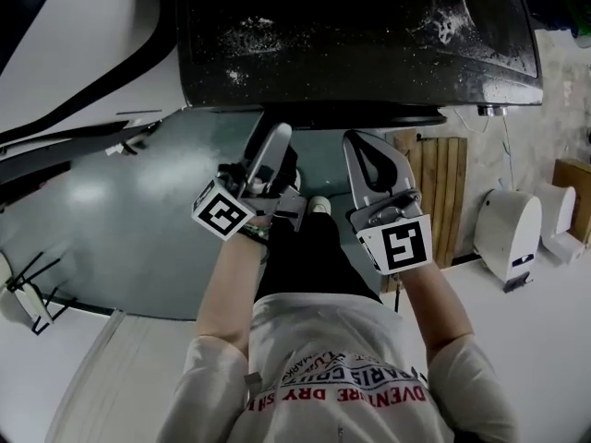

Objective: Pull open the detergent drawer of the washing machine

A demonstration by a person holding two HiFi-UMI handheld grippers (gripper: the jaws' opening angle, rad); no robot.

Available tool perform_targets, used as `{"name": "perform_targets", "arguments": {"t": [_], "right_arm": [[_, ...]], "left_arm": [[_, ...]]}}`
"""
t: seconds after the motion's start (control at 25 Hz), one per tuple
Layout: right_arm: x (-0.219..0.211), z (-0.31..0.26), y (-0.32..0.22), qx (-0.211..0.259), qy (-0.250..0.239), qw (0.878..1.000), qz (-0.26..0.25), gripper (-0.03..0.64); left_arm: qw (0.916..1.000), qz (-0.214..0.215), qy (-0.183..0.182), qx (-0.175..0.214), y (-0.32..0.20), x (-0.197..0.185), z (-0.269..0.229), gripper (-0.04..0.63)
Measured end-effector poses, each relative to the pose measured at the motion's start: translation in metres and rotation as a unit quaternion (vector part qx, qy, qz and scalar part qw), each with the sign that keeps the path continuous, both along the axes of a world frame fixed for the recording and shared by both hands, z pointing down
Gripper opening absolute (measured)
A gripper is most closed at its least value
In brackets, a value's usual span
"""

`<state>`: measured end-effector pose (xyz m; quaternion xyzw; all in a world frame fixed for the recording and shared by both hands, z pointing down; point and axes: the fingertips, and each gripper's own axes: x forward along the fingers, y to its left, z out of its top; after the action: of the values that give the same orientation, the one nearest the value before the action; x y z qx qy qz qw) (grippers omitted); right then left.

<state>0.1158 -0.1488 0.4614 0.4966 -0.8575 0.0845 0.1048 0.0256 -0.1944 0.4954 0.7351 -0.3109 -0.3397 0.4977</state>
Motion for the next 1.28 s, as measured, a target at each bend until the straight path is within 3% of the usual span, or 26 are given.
{"name": "perform_targets", "arguments": {"t": [0.08, 0.16, 0.52, 0.92, 1.08, 1.28], "right_arm": [[-0.003, 0.001, -0.001, -0.002, -0.012, 1.0, -0.003, 0.002], [-0.004, 0.005, 0.0, -0.006, -0.016, 1.0, -0.009, 0.002], [-0.006, 0.026, 0.005, -0.013, -0.016, 0.999, -0.029, 0.002], [-0.006, 0.027, 0.009, -0.005, -0.018, 0.999, -0.029, 0.002], [-0.001, 0.031, 0.01, 0.012, 0.007, 0.999, -0.034, 0.002], [-0.002, 0.025, 0.013, 0.016, 0.0, 1.0, -0.026, 0.002]], "left_arm": [[0.9985, -0.022, 0.049, 0.003, -0.004, -0.005, -0.004, 0.357], [0.9966, -0.035, 0.074, 0.01, -0.007, -0.008, -0.006, 0.357], [0.9883, -0.087, 0.117, 0.045, -0.02, -0.007, -0.013, 0.348], [0.9854, -0.104, 0.128, 0.042, -0.019, -0.01, -0.012, 0.333], [0.9852, -0.103, 0.13, 0.041, -0.018, -0.01, -0.011, 0.331], [0.984, -0.099, 0.138, 0.053, 0.01, -0.013, -0.012, 0.307]]}}
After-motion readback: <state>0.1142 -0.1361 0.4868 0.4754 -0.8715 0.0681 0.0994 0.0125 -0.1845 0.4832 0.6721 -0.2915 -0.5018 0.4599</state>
